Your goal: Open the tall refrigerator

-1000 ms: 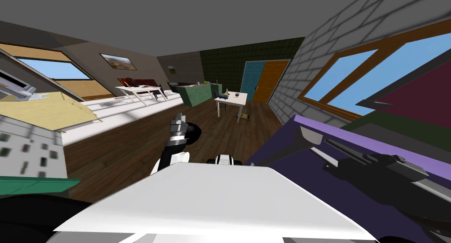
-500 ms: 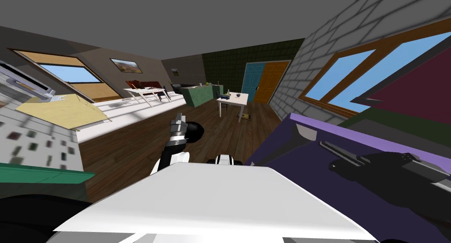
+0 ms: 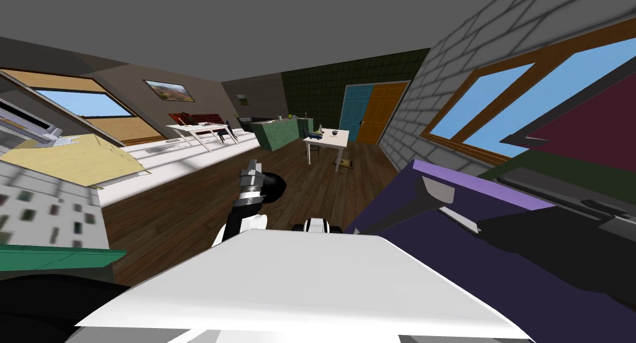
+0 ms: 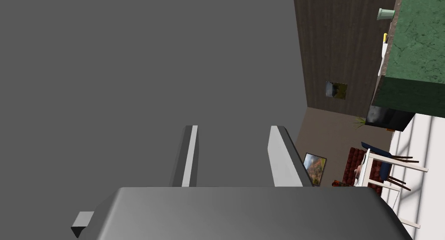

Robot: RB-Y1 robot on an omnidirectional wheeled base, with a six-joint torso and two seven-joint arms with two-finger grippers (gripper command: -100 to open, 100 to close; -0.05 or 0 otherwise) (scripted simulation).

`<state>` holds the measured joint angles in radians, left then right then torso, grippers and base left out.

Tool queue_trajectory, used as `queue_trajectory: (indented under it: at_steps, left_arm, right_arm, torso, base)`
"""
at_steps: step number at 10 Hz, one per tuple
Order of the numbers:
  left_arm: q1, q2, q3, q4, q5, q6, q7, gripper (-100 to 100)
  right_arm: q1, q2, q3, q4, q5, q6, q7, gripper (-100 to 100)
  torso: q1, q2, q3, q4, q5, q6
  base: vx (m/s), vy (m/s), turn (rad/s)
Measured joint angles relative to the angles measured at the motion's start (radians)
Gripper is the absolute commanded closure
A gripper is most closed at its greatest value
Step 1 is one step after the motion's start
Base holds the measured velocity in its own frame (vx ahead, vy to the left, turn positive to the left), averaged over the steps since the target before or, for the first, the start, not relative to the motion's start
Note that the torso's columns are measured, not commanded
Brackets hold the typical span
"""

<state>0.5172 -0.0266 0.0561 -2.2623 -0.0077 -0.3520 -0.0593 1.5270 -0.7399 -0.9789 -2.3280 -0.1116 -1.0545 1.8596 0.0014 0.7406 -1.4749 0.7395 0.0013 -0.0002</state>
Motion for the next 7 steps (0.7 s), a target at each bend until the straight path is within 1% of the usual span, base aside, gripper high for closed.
queue_trajectory:
  at_steps: [2,3,7]
  left_arm:
    - [0.000,0.000,0.000,0.000,0.000,0.000,0.000,0]
    - [0.000,0.000,0.000,0.000,0.000,0.000,0.000,0]
    - [0.000,0.000,0.000,0.000,0.000,0.000,0.000,0]
  right_arm:
    - [0.031,-0.001,-0.033,-0.027,-0.022,0.008,-0.007,-100]
    - [0.033,-0.001,-0.034,-0.027,-0.022,0.009,-0.008,0]
    - [0.037,-0.001,-0.031,-0.020,-0.017,0.016,-0.007,0]
  torso:
    - [0.007,0.000,-0.003,0.002,0.006,-0.001]
    - [0.007,0.000,-0.002,0.001,0.005,-0.001]
    - [0.003,-0.001,-0.001,0.000,0.002,0.000]
  base:
    - [0.018,-0.005,-0.022]
    - [0.000,0.000,0.000]
    - [0.000,0.000,0.000]
